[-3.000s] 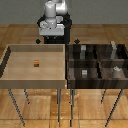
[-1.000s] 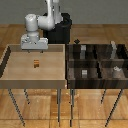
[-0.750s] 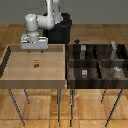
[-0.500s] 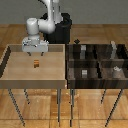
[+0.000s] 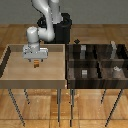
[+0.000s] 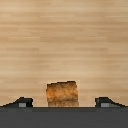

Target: Place the loaf of bread into the appropriate compartment.

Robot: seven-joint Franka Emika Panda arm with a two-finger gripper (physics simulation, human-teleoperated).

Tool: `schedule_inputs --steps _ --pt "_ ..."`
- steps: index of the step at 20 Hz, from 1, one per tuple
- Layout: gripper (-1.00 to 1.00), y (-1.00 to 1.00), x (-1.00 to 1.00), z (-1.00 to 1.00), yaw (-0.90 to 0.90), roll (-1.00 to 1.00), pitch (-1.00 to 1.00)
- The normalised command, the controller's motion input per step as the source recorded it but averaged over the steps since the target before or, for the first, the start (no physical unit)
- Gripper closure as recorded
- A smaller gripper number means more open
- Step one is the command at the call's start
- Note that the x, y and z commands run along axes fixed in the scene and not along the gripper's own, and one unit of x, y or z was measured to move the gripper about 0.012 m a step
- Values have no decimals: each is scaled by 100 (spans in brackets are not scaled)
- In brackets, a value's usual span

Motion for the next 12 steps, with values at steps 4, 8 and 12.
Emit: schedule_inputs --steps 4,8,12 --pt "-100 0 0 -50 0 0 0" --pt "100 0 0 0 0 0 0" --pt "100 0 0 25 0 0 0"
